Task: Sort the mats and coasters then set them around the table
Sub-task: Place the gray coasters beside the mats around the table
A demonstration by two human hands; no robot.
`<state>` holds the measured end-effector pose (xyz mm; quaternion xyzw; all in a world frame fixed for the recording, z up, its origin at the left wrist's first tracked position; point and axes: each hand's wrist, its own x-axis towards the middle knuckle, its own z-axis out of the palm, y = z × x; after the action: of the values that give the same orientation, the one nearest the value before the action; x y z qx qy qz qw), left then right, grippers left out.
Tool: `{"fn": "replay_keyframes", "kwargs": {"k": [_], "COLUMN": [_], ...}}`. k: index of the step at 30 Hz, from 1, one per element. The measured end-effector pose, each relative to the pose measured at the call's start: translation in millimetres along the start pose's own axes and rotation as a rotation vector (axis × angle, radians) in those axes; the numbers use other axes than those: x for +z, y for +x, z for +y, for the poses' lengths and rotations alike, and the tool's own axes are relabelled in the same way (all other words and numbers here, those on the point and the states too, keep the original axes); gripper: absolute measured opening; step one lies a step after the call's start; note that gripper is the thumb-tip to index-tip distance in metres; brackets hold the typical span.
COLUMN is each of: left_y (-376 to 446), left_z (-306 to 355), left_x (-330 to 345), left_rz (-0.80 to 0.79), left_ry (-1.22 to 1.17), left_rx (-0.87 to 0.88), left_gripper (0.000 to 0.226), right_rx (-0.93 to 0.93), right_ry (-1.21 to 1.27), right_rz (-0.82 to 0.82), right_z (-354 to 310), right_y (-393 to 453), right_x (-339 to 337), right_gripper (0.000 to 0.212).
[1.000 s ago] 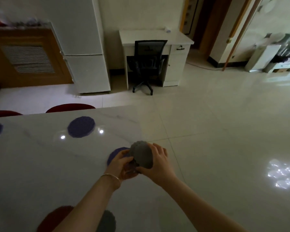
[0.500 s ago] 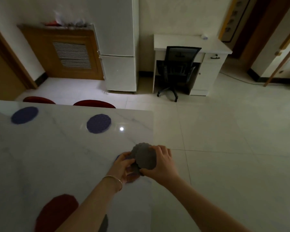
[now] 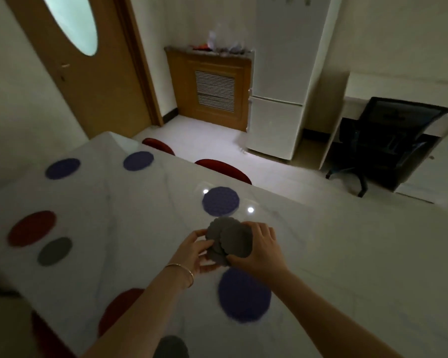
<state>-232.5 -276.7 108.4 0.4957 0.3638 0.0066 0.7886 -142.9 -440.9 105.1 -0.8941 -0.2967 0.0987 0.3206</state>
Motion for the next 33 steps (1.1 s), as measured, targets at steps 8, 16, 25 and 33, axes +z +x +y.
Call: {"fn": "replay_keyframes", "kwargs": {"k": [8,16,25,33], "left_y": [3,-40,-60,-44], "left_z": [0,-49,-93,-141], "left_x": [44,79,68,73], "left_rz": [0.259,0.509,0.709,0.744], "left_ry": [-0.183,-0.448,-0.544,-0.602], "left_rx": [0.128,0.143,0.105,0.013], "left_gripper": [0.022,0.021,0.022,0.023], "right_rx": [-0.316,-0.377,-0.345,-0.486], "right_ry": [-0.015,-0.079,-0.305,-0.413], "right_rz": [-0.219,-0.344,-0.447,-0.469], "right_z": [38,89,143,176], "right_y": [63,68,99,110], "right_x": [-50,-71,-36,3], "right_gripper": [0.087,0.091,0.095,0.097]}}
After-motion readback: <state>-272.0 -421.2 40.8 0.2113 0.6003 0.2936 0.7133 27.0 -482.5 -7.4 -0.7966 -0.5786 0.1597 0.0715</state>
